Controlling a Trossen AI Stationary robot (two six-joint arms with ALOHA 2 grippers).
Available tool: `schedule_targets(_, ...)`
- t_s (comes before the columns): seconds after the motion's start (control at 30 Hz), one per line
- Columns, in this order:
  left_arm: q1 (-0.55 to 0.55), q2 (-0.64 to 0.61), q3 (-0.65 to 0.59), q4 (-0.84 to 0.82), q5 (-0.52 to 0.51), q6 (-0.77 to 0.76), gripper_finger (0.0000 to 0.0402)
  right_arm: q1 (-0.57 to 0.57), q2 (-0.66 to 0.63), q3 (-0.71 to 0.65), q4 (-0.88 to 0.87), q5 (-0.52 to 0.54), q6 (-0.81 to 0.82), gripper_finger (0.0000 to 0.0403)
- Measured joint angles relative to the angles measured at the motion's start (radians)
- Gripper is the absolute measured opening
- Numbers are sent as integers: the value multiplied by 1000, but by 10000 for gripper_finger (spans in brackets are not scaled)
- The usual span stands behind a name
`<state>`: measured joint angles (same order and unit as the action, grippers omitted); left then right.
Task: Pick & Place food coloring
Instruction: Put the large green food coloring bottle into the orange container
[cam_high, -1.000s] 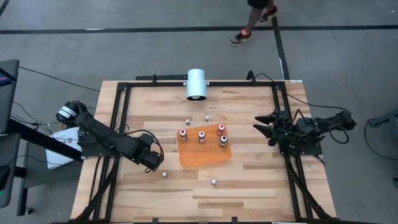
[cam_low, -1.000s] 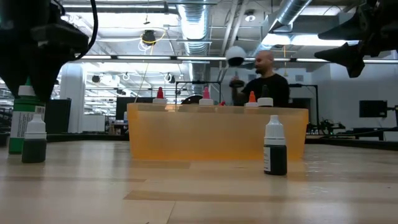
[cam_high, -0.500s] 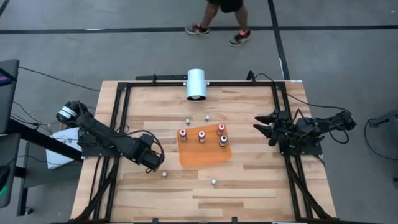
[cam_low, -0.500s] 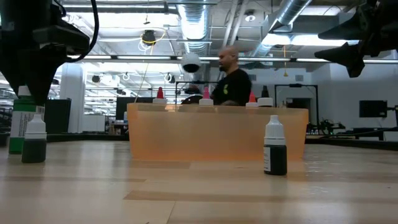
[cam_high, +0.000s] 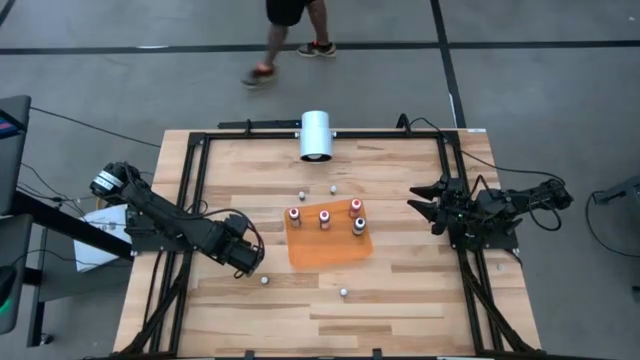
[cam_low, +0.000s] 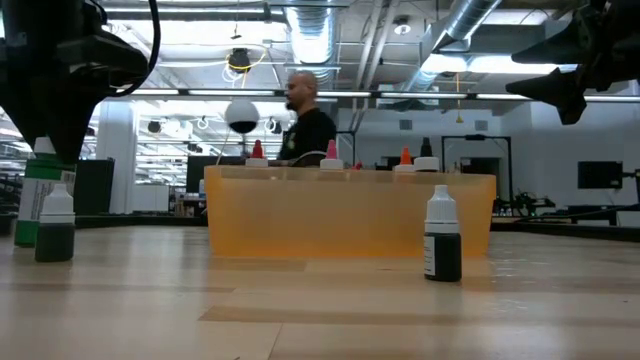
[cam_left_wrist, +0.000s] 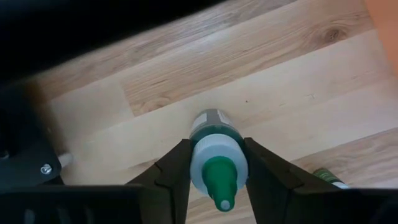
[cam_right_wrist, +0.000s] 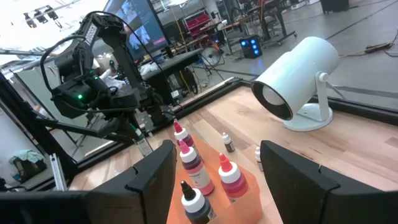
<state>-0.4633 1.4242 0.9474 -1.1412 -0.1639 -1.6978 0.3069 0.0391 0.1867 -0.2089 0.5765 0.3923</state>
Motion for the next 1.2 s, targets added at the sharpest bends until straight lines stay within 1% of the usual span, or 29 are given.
schedule_targets(0.17, 1, 4, 22, -48, 17, 1, 115, 0, 0, 0, 0, 0, 0, 221)
schedule_targets(0.33, 0, -18, 75, -123, 15, 2, 114, 0, 0, 0, 0, 0, 0, 221)
schedule_targets(0.53, 0, -42, 161, -184, -6, 4, 114, 0, 0, 0, -1, 0, 0, 221)
schedule_targets(0.7, 0, -43, 254, -186, -30, 42, 114, 0, 0, 0, -14, 0, 0, 221)
schedule_targets(0.93, 0, -43, 373, -90, -160, 144, 114, 0, 0, 0, -18, 0, 0, 221)
schedule_targets(1.03, 11, -44, 397, 7, -204, 216, 114, 0, 0, 0, -18, 0, 0, 221)
schedule_targets(1.2, 55, -34, 402, 204, -220, 356, 114, 0, 0, 0, -18, 0, 0, 221)
